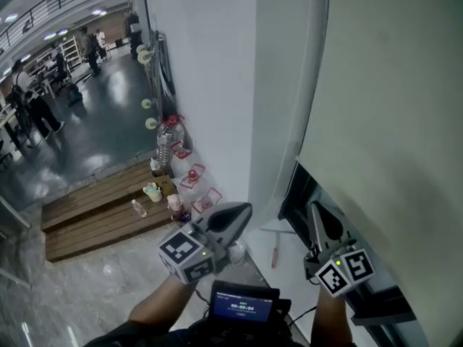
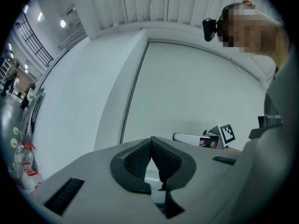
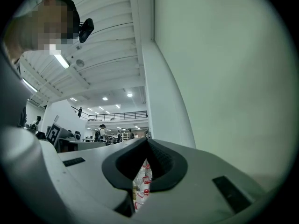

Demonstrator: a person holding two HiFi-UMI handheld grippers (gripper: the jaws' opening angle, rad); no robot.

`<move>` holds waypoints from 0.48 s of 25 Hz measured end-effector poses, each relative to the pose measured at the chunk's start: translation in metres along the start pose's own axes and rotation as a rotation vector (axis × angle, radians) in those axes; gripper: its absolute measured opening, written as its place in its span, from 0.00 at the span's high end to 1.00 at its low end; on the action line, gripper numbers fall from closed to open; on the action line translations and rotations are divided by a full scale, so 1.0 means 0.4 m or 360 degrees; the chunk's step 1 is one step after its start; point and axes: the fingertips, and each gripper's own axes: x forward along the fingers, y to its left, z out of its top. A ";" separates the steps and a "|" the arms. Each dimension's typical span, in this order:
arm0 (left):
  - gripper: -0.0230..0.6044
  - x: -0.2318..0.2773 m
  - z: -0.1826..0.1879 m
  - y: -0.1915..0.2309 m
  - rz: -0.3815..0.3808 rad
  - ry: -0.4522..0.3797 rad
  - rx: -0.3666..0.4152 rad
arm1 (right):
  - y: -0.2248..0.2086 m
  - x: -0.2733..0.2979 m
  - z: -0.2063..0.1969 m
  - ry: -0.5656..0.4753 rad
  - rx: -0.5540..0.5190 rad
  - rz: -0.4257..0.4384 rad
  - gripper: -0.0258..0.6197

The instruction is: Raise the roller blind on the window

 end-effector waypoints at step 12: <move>0.97 0.195 0.000 0.092 0.0088 0.0002 0.0052 | -0.171 0.129 0.005 -0.0025 0.0014 0.0119 0.93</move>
